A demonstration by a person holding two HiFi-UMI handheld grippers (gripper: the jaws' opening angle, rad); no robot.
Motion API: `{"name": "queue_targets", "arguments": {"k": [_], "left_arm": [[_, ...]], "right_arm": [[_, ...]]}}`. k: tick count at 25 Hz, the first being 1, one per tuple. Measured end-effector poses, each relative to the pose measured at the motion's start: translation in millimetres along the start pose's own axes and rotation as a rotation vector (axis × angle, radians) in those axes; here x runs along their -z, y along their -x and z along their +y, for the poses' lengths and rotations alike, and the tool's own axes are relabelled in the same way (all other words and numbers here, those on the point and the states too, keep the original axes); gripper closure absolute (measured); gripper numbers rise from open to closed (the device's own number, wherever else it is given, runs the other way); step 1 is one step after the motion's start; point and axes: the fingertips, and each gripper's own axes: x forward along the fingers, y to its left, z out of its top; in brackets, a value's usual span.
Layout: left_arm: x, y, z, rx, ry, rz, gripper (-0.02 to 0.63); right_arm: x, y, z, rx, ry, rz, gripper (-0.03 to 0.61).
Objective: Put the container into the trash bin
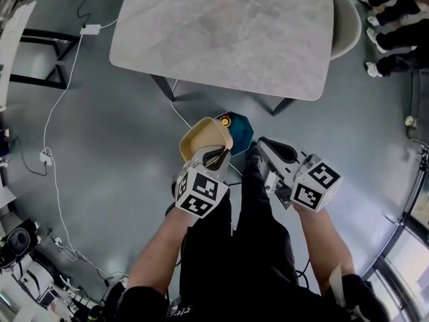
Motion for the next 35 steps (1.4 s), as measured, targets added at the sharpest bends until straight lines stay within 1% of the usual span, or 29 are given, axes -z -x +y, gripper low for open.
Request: {"name": "queue_targets", "arguments": {"k": [4, 10, 19, 24, 27, 29, 32, 35], "left_arm": [[22.4, -28.6, 7.6, 0.014, -0.005, 0.022, 0.586], [62.9, -80.4, 8.4, 0.05, 0.038, 0.047, 0.586], [114.3, -145.4, 20.3, 0.083, 0.048, 0.091, 0.586], [145.2, -182.2, 26.9, 0.088, 0.032, 0.146, 0.586], [154.1, -207.9, 26.3, 0.095, 0.0, 0.162, 0.586], [160.6, -223.0, 32.1, 0.083, -0.014, 0.173, 0.586], [169.9, -239.4, 39.0, 0.072, 0.005, 0.182, 0.583], [175.9, -254.4, 38.3, 0.081, 0.02, 0.189, 0.572]], "right_arm": [[21.2, -14.0, -17.5, 0.004, -0.007, 0.021, 0.583], [64.4, -31.8, -49.8, 0.019, -0.027, 0.068, 0.583], [116.3, -54.4, -81.5, 0.034, -0.053, 0.122, 0.583], [132.0, -65.3, -95.0, 0.037, -0.054, 0.142, 0.583], [138.2, -67.2, -102.6, 0.044, -0.053, 0.152, 0.583], [143.4, -70.9, -105.0, 0.044, -0.053, 0.154, 0.583], [152.4, -74.1, -104.4, 0.037, -0.058, 0.164, 0.583], [157.7, -71.3, -108.1, 0.042, -0.061, 0.178, 0.583]]}}
